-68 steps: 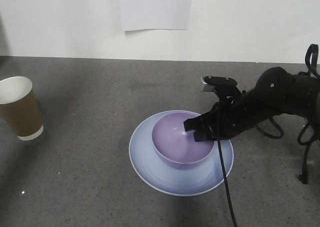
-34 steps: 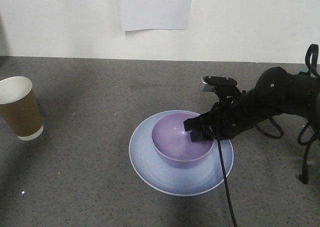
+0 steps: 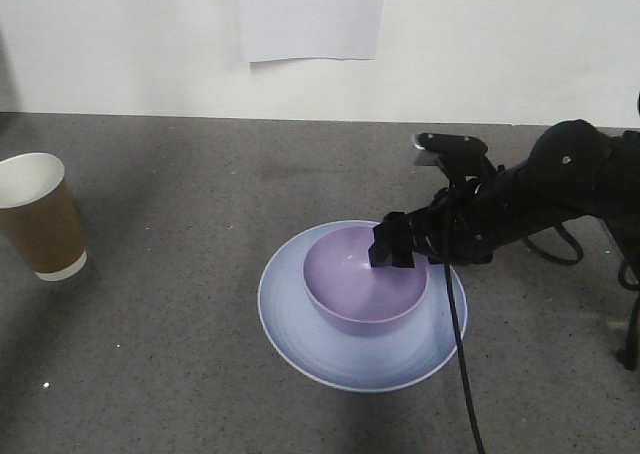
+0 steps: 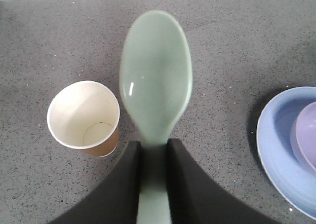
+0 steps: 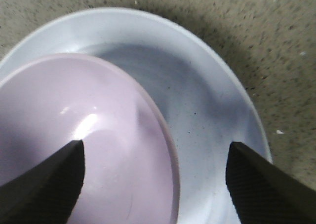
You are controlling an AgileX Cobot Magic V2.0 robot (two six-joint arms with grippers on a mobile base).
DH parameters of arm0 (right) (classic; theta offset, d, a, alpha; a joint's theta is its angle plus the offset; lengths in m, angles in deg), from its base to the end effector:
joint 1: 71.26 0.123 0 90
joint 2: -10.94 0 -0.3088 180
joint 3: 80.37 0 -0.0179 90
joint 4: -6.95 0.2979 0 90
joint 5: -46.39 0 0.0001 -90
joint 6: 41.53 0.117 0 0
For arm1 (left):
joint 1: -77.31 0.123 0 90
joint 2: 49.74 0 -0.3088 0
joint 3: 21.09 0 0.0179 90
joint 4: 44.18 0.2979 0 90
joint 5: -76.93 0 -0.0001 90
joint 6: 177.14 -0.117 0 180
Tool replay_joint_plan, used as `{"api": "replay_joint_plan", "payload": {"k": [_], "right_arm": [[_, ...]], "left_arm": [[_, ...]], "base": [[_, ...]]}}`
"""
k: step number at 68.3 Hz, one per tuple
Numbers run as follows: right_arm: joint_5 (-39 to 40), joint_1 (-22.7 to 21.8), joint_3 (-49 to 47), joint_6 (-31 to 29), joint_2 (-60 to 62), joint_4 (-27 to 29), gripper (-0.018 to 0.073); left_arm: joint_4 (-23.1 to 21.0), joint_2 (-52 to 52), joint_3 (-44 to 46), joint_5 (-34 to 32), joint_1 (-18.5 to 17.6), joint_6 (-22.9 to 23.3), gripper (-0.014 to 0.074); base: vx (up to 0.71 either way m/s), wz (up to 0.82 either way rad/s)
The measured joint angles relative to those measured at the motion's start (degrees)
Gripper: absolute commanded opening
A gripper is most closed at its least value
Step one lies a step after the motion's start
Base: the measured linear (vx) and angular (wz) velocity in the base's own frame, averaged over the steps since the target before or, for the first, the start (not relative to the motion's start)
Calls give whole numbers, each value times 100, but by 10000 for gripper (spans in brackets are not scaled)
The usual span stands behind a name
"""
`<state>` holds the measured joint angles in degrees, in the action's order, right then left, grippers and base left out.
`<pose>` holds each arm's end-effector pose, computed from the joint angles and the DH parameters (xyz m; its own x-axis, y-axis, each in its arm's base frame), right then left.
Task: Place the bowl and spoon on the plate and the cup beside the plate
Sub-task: 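Open the right gripper and lift it away from the bowl, then move the left gripper with the spoon over the bowl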
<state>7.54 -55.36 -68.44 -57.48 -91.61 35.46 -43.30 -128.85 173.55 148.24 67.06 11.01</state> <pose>0.3768 0.1438 0.2208 -0.8742 -0.1285 -0.4683 -0.3024 0.8986 0.3180 0.2800 -0.0489 0.4869 -0.7216 -0.0086 -0.6923 0.0698 0.9939 -0.0851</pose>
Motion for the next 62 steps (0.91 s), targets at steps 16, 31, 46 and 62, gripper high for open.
{"api": "replay_joint_plan", "payload": {"k": [16,31,46,62], "right_arm": [[-304,-191,0,581,651,-671,577],[-957,-878,0,631,1532,-784,577],[-1604,-1316,0,550,2702,-876,577],[-1907,-1335,0,540,3554,-1080,577]], "left_arm": [[0,0,0,0,0,0,-6],[0,0,0,0,0,0,-6],[0,0,0,0,0,0,-6],[-44,0,0,0,0,-189,-6]], "base": [[0,0],[0,0],[0,0],[0,0]]}}
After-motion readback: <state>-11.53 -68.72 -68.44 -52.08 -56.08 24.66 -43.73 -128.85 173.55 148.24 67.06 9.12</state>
